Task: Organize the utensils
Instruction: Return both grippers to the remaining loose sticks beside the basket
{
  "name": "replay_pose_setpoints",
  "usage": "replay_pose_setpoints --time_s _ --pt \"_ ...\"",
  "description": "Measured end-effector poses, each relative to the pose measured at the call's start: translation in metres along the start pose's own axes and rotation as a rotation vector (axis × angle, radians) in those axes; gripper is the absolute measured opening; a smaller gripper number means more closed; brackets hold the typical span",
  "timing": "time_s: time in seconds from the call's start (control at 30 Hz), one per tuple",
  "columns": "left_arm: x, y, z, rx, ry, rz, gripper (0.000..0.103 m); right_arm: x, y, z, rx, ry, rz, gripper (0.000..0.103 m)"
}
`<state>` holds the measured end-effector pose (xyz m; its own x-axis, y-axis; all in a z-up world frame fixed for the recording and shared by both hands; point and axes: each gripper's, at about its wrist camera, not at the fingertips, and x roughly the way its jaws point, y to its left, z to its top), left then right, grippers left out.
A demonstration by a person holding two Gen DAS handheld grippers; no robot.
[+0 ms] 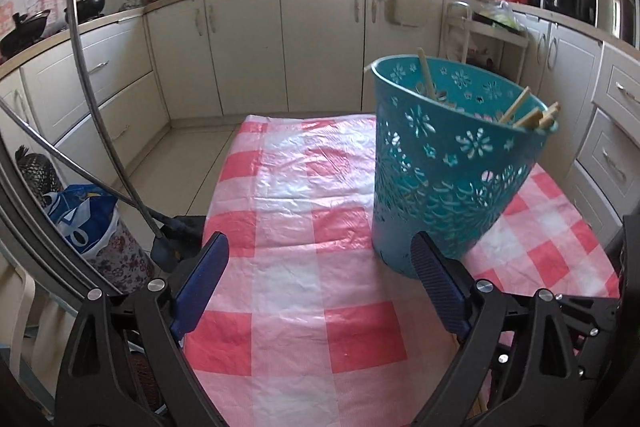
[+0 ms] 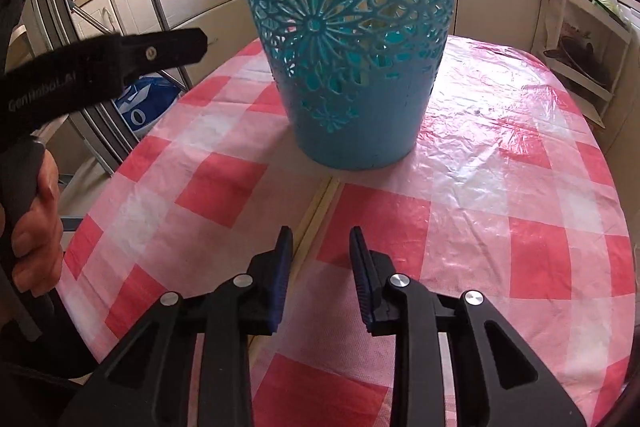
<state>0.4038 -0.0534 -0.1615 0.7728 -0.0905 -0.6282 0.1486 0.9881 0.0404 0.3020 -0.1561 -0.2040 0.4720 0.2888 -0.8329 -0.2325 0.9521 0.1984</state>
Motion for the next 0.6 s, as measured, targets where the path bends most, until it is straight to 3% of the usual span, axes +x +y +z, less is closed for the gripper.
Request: replay_pose_setpoints --time_s 0.6 --pt "0.009 -0.032 -0.011 0.095 0.054 -0.024 0.091 -0.004 -0.007 -0.005 -0.059 0.047 -0.023 0.019"
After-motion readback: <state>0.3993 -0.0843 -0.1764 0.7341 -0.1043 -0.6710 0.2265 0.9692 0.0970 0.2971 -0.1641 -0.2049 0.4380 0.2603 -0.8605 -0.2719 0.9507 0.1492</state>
